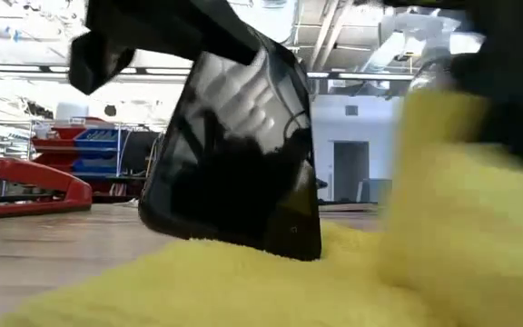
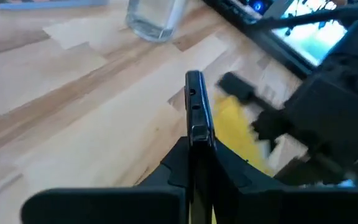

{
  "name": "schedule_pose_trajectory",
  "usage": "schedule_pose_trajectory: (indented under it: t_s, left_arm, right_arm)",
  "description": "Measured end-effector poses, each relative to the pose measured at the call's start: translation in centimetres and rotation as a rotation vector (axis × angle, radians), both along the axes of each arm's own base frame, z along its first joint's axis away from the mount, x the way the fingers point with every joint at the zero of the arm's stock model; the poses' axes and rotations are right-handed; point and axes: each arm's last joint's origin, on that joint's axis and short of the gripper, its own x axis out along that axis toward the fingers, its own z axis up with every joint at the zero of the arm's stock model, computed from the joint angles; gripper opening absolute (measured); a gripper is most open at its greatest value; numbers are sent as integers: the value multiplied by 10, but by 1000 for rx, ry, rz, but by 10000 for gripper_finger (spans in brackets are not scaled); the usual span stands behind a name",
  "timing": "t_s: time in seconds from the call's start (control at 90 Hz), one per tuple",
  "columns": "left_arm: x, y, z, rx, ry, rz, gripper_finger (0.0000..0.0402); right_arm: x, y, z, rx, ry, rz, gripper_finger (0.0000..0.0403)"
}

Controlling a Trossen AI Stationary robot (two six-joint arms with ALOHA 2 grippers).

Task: Apply microfiber cloth
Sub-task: Wipe the front of the cellphone using the microfiber cloth

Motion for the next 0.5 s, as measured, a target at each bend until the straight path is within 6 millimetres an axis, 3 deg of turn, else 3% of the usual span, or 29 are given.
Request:
schedule_pose_trajectory:
  t_s: [0.222,0.5]
  left_arm:
    - [-5,1,2,-11,31,-6,7]
    - [-14,7,16,0,77,-25,7]
  right_arm:
    - [-37,20,-5,-51,100,-1,104]
    - [-66,23,1,-107,209,-14,232]
